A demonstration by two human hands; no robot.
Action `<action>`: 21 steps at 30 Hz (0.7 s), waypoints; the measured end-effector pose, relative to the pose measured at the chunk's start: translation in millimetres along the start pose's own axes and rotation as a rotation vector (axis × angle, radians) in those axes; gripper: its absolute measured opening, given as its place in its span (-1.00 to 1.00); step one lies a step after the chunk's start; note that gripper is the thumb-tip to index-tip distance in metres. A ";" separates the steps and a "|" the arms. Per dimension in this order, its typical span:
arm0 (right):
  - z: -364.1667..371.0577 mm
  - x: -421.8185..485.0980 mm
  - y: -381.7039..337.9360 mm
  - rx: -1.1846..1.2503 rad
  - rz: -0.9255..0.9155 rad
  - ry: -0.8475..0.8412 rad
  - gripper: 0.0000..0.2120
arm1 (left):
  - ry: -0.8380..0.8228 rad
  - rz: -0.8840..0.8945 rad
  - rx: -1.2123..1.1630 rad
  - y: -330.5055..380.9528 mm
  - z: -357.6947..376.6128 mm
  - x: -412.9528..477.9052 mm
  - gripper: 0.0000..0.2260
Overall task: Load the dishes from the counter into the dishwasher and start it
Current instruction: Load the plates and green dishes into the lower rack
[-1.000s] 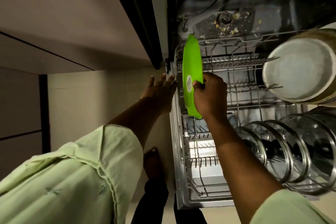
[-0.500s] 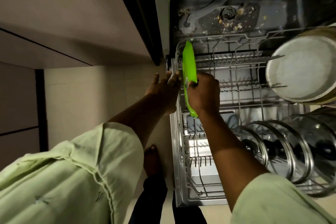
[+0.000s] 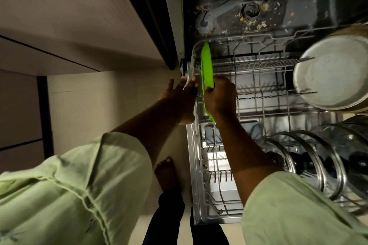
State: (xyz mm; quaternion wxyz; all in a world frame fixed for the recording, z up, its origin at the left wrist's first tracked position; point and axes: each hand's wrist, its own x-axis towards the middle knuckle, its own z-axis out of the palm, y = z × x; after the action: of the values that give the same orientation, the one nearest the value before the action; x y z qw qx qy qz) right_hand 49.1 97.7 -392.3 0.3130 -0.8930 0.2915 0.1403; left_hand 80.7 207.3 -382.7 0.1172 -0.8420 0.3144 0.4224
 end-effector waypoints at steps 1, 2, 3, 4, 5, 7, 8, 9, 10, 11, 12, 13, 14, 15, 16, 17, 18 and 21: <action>-0.2 -0.9 -1.0 -0.005 -0.002 0.003 -0.80 | 0.000 -0.002 0.001 0.0 0.0 -0.3 -0.13; 0.1 -1.0 -1.2 -0.006 0.002 0.004 -0.80 | -0.002 -0.005 0.000 0.2 -0.2 -0.5 -0.13; 0.0 -0.7 -1.4 -0.007 0.003 0.004 -0.79 | -0.004 -0.008 -0.003 0.8 -1.2 0.0 -0.12; 0.4 -1.1 -1.4 -0.009 0.001 0.001 -0.77 | -0.006 -0.011 -0.005 1.5 -1.6 0.3 -0.11; -0.1 -1.3 -1.8 -0.015 -0.003 -0.005 -0.76 | -0.009 -0.013 -0.005 2.5 -2.3 0.9 -0.11; 0.4 -1.3 -0.6 -0.010 -0.013 -0.003 -0.77 | -0.016 -0.020 -0.004 3.6 -3.2 1.0 -0.10; 1.4 -1.0 1.0 0.005 -0.015 0.001 -0.77 | -0.018 -0.024 -0.002 3.8 -3.2 1.0 -0.10; 1.9 -1.4 2.0 0.018 -0.015 -0.003 -0.78 | -0.017 -0.029 -0.003 4.1 -2.8 0.8 -0.10; 2.1 -1.4 3.8 0.029 -0.014 -0.009 -0.79 | -0.015 -0.032 -0.002 4.9 -2.7 0.9 -0.10; 2.4 -1.8 4.7 0.039 -0.015 -0.019 -0.79 | -0.014 -0.036 0.003 5.4 -2.5 0.9 -0.10; 3.1 -1.4 6.0 0.052 -0.012 -0.025 -0.79 | -0.014 -0.041 0.012 5.6 -2.6 0.9 -0.09; 2.8 -0.9 7.2 0.062 -0.013 -0.032 -0.80 | -0.016 -0.045 0.022 6.4 -3.3 1.1 -0.09; 2.7 -0.9 8.4 0.068 -0.012 -0.041 -0.79 | -0.018 -0.049 0.028 6.9 -3.1 1.3 -0.09; 1.1 -1.4 8.9 0.079 -0.011 -0.048 -0.78 | -0.016 -0.053 0.032 7.4 -3.2 1.2 -0.10; 0.1 -2.2 9.7 0.105 -0.007 -0.060 -0.74 | -0.010 -0.056 0.028 7.7 -2.5 0.6 -0.11; -1.5 -3.6 10.2 0.143 -0.008 -0.068 -0.69 | 0.002 -0.061 0.015 8.1 -1.8 -0.7 -0.12; -1.7 -6.0 12.4 0.183 -0.008 -0.073 -0.65 | 0.021 -0.065 -0.006 9.0 0.2 -2.3 -0.13; -3.3 -16.4 20.6 0.225 0.017 -0.079 -0.54 | 0.086 -0.094 -0.088 13.2 8.8 -7.4 -0.18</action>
State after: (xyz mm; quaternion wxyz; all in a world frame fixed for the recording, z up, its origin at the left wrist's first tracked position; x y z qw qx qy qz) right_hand 23.7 89.6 -392.4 0.4213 -0.8434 0.3005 0.1446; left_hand 63.5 204.4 -381.5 0.0860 -0.8776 0.2606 0.3932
